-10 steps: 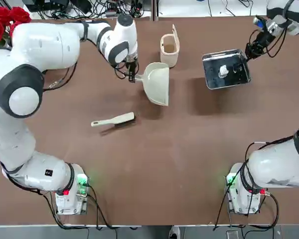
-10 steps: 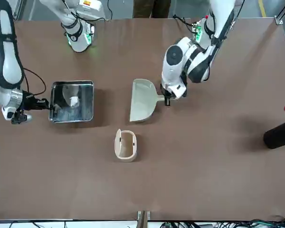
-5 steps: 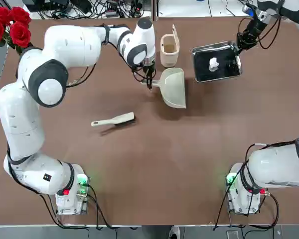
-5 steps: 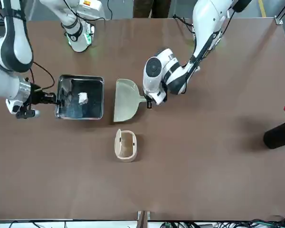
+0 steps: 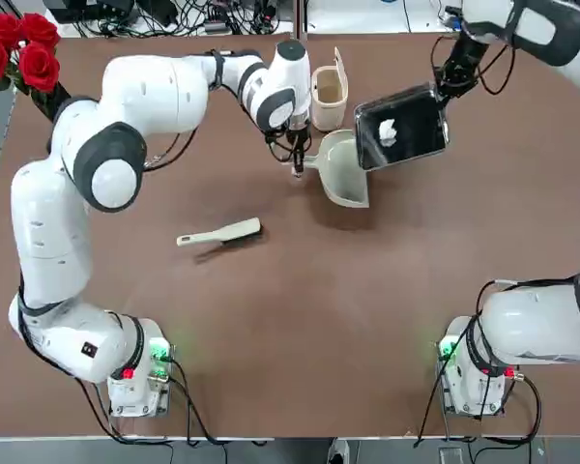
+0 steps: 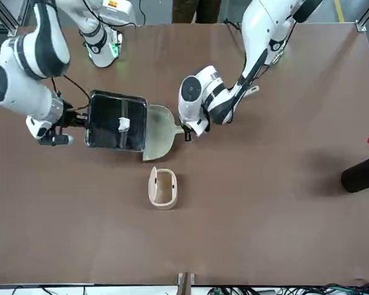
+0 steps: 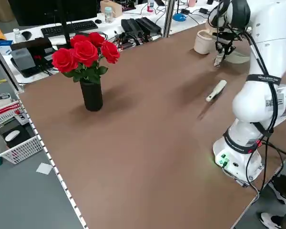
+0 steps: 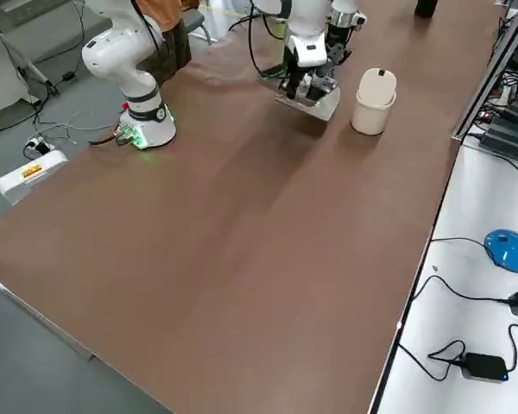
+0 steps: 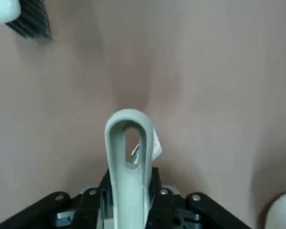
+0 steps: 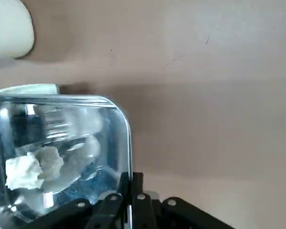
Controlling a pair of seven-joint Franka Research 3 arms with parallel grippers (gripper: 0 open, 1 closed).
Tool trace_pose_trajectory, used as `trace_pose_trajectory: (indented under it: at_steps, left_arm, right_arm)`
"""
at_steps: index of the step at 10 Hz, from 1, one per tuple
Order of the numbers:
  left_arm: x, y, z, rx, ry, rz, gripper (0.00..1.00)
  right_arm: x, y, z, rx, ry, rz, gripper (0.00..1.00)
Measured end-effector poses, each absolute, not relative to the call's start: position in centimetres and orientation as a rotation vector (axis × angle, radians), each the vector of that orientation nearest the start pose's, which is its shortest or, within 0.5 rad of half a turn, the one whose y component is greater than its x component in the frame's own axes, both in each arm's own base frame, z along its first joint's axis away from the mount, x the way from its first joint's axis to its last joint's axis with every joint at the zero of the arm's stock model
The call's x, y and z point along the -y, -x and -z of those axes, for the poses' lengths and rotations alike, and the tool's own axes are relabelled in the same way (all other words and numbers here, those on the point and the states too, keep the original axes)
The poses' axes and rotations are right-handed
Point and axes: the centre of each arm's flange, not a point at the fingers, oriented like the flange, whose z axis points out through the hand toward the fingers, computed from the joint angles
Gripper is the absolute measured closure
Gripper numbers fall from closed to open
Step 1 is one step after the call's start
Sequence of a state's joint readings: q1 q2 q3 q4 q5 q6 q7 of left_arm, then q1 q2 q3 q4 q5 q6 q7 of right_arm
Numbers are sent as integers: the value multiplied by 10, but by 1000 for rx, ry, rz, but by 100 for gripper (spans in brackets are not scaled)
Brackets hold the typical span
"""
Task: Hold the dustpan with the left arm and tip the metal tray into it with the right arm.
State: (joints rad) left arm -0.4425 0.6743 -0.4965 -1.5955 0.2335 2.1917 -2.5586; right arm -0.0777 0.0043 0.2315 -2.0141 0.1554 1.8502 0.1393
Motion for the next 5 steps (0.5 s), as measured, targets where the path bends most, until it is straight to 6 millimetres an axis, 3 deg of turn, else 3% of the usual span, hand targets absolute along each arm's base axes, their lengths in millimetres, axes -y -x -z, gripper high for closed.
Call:
trace_pose_trajectory:
  at_steps: [3,5]
  left_arm:
    - [526,-457,-278,-2229,-2209,175,67]
    - [526,-457,-277,-2230,-2209,175,67]
  right_arm:
    - [-134,-519,-440,-80,3103,-272,96]
    - [-166,-513,-457,-107,3182,-241,96]
